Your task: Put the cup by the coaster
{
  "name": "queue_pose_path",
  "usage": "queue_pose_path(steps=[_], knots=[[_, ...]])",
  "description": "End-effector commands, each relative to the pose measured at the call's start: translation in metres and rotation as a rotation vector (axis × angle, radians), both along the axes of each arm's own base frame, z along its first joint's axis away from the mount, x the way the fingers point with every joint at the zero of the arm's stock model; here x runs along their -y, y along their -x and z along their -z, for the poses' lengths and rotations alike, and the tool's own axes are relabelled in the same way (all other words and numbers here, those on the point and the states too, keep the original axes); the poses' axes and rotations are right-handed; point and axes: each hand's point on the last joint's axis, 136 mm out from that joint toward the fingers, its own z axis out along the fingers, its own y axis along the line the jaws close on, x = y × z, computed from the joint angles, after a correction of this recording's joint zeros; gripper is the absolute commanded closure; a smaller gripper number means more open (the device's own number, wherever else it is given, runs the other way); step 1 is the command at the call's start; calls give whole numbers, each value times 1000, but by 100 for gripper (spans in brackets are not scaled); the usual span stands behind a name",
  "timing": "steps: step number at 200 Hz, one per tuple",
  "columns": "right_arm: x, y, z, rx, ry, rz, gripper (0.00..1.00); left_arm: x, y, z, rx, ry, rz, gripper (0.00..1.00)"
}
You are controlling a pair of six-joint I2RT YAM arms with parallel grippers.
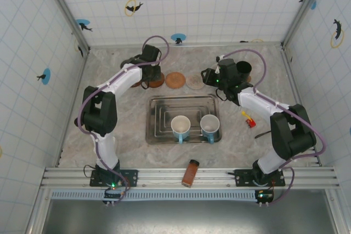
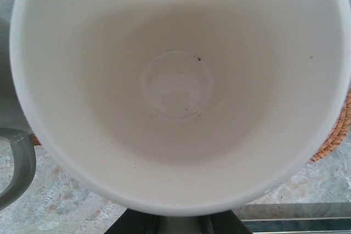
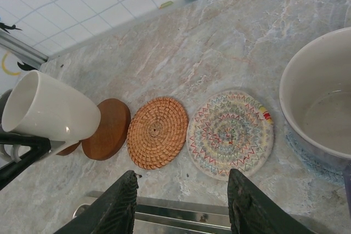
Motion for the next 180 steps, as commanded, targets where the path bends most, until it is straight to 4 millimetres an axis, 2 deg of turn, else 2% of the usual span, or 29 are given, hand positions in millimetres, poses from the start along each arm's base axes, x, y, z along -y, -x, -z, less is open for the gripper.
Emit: queue_pose_path(steps=[1, 180], knots=[[-6, -14, -24, 58, -32, -1, 54, -1, -12, -1, 32, -9, 9, 100], [-7, -14, -23, 52, -32, -5, 54, -7, -9, 11, 6, -34, -6, 100]])
